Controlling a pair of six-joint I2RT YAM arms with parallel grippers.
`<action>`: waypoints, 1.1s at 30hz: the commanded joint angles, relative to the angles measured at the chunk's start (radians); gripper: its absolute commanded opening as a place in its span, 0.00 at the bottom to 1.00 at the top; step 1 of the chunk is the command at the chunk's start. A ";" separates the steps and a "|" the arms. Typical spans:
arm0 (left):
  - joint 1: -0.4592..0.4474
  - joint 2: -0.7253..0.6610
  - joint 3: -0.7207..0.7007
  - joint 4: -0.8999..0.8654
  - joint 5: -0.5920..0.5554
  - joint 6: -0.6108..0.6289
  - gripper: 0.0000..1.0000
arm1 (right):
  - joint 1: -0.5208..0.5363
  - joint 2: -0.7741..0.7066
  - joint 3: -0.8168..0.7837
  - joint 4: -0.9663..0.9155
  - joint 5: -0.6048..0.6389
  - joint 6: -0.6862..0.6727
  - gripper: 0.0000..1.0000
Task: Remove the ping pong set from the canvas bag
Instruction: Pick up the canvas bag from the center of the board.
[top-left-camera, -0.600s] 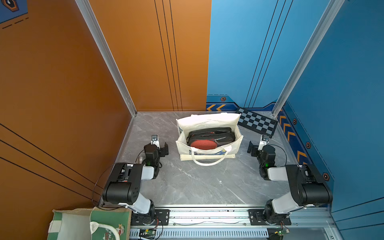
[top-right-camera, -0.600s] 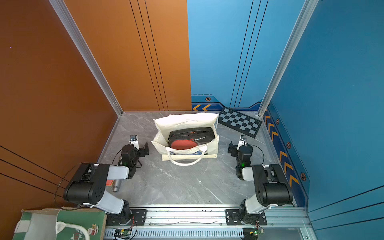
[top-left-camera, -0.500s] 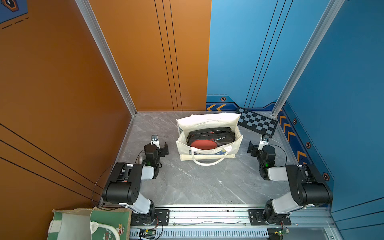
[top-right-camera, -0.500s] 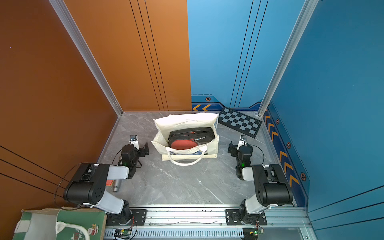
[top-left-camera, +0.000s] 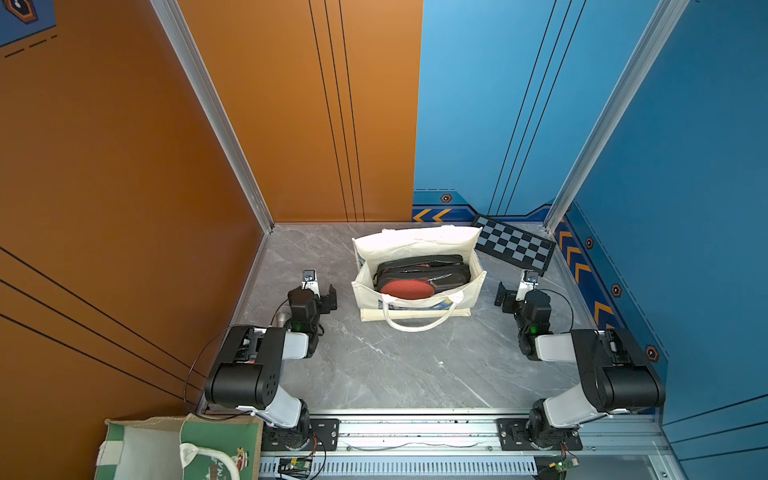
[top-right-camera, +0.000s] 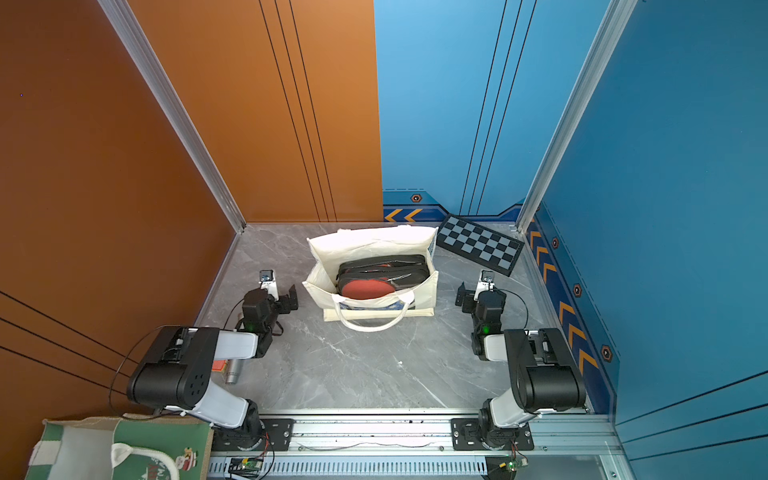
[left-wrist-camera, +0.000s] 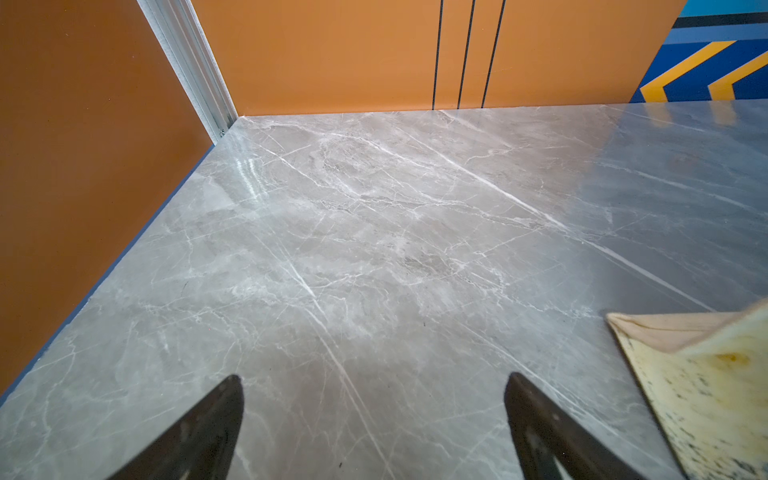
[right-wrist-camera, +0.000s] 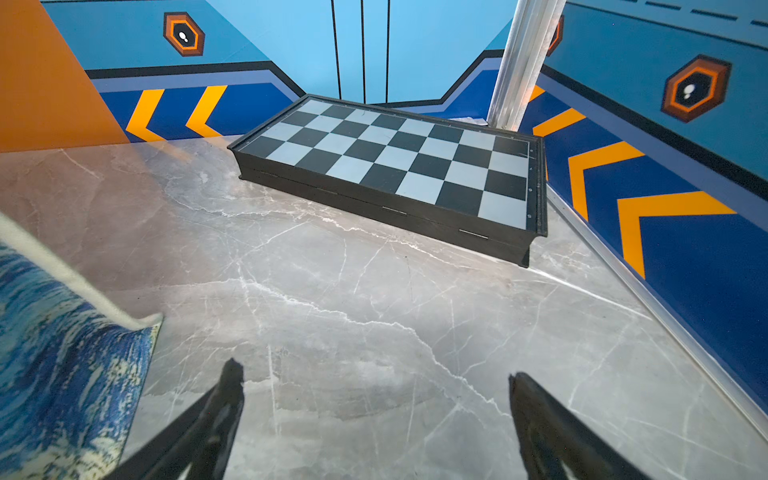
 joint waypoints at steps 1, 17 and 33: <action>0.004 0.005 -0.004 0.014 0.002 0.013 0.98 | 0.002 0.011 0.015 -0.014 0.009 0.010 1.00; 0.008 -0.170 -0.002 -0.118 0.031 0.023 0.98 | 0.002 -0.150 0.065 -0.228 0.083 0.033 1.00; 0.057 -0.117 0.659 -1.068 0.256 0.003 0.97 | 0.141 -0.211 0.989 -1.319 0.263 0.034 1.00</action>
